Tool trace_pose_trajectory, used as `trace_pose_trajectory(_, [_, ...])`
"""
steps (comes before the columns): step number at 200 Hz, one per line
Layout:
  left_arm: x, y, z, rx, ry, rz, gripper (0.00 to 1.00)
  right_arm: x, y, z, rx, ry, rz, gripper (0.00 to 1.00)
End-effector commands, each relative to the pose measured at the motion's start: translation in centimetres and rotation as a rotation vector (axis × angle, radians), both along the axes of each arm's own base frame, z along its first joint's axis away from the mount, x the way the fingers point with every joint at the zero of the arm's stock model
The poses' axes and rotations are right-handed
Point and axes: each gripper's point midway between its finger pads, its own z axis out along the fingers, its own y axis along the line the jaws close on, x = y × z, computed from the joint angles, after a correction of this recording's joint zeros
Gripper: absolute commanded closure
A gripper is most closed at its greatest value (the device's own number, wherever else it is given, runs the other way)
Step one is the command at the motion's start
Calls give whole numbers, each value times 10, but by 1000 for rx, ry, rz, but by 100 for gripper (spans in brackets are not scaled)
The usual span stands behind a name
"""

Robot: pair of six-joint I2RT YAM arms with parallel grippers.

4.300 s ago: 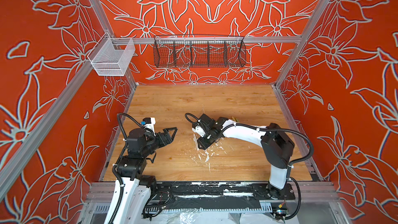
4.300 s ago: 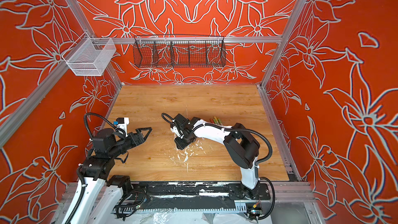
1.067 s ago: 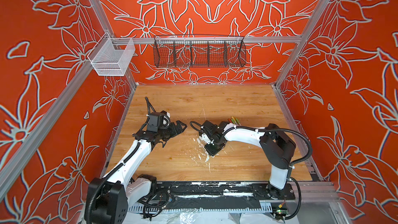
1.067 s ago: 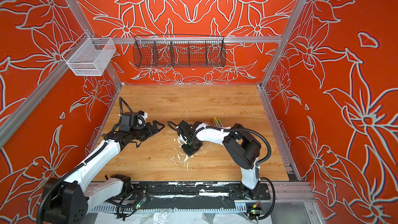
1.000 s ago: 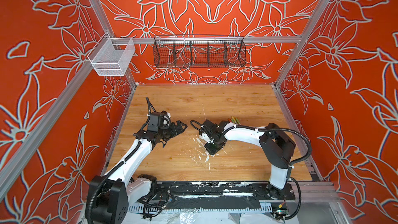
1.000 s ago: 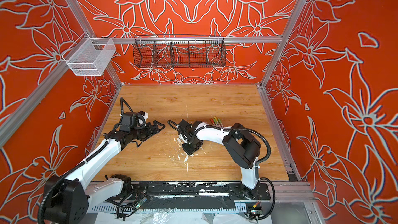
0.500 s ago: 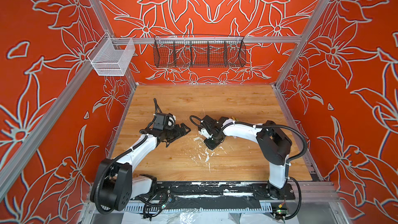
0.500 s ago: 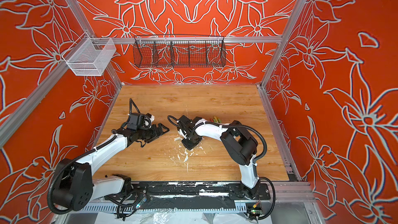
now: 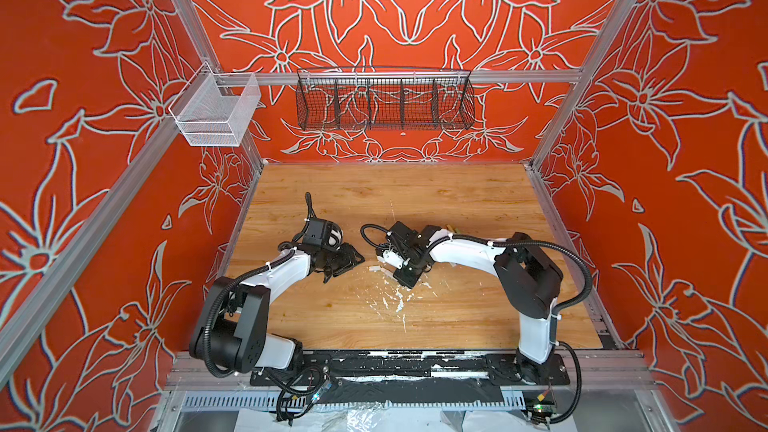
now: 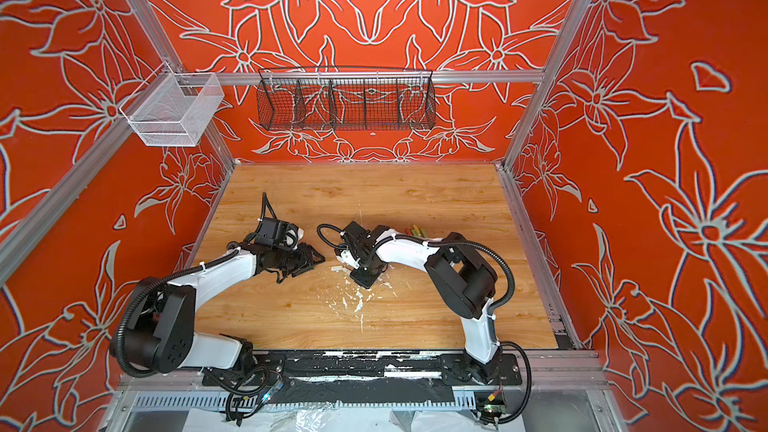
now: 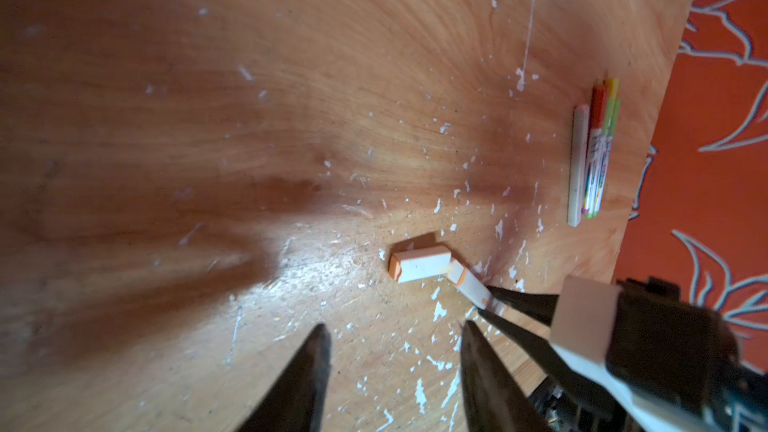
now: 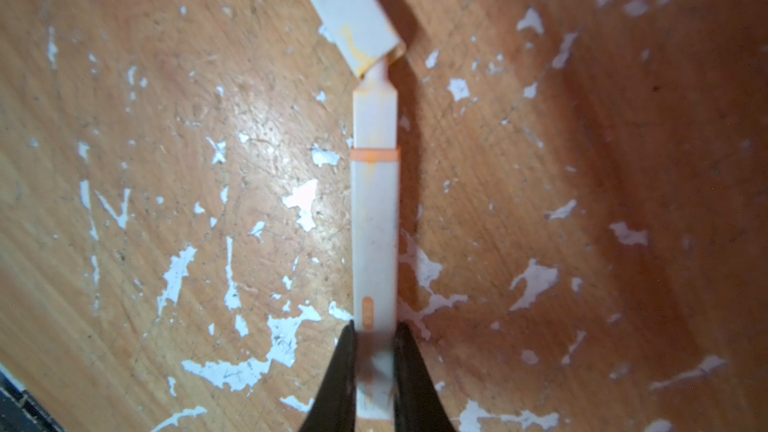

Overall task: Insert the pens into the pen caps
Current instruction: 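Close the left gripper on the orange-ended cap and lift it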

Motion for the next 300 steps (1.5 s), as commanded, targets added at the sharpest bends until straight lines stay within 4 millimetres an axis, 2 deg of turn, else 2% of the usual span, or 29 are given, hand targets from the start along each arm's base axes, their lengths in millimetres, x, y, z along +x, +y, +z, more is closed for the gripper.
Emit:
trace_pose_trajectory(1, [4,3,-6,51,11,-12,66,6,6,-1,-3,-26,66,100])
trace_pose_trajectory(42, [8,5,-14,139,61,-60,70,4,11,3,23,-25,112,100])
trace_pose_trajectory(91, [9,-5,-29,134,124,-103,85,3,14,6,34,-28,168,100])
trace_pose_trajectory(142, [7,-12,-31,125,135,-124,90,3,10,3,-10,-14,191,100])
trace_pose_trajectory(213, [2,-18,-34,99,144,-139,95,6,6,-8,-107,-5,201,100])
trace_pose_trajectory(300, [-2,-25,-36,57,149,-158,96,13,19,-5,-87,-52,228,100])
